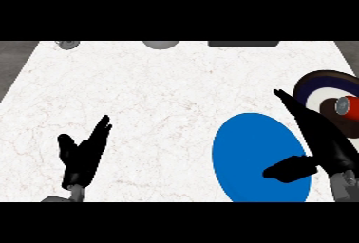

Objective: Pick the can from the plate and place it in the plate

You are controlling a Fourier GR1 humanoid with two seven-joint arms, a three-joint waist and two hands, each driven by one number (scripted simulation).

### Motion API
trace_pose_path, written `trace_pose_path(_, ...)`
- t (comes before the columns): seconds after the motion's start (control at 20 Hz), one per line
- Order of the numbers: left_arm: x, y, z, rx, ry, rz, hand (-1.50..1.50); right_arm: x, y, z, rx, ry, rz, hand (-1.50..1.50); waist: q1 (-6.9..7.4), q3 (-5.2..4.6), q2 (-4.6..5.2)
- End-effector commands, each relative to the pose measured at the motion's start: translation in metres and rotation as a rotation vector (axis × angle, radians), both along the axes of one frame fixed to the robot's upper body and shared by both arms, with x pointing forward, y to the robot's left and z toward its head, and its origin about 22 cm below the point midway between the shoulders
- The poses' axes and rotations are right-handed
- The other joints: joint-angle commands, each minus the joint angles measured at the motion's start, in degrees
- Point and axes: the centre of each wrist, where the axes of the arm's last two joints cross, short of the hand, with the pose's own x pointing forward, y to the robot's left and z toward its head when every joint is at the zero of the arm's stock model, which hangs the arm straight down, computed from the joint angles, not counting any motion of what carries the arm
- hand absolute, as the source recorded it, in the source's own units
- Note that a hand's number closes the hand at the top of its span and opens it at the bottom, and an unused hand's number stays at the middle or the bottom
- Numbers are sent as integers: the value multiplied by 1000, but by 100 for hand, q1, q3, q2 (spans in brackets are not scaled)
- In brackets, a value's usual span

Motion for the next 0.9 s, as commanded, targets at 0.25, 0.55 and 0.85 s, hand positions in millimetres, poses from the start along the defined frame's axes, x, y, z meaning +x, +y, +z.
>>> trace_pose_path(0.25,10,30,-10,-19,23,9,0,4,29,-14,32,28,19,-150,-23,-24,21)
trace_pose_path(0.55,5,2,9,-11,24,-3,0,2,53,-32,-82,54,-24,-150,-5,-22,16)
trace_pose_path(0.85,-13,-6,-20,-28,44,-5,0,17,31,-49,-130,85,-29,-150,-10,-22,22)
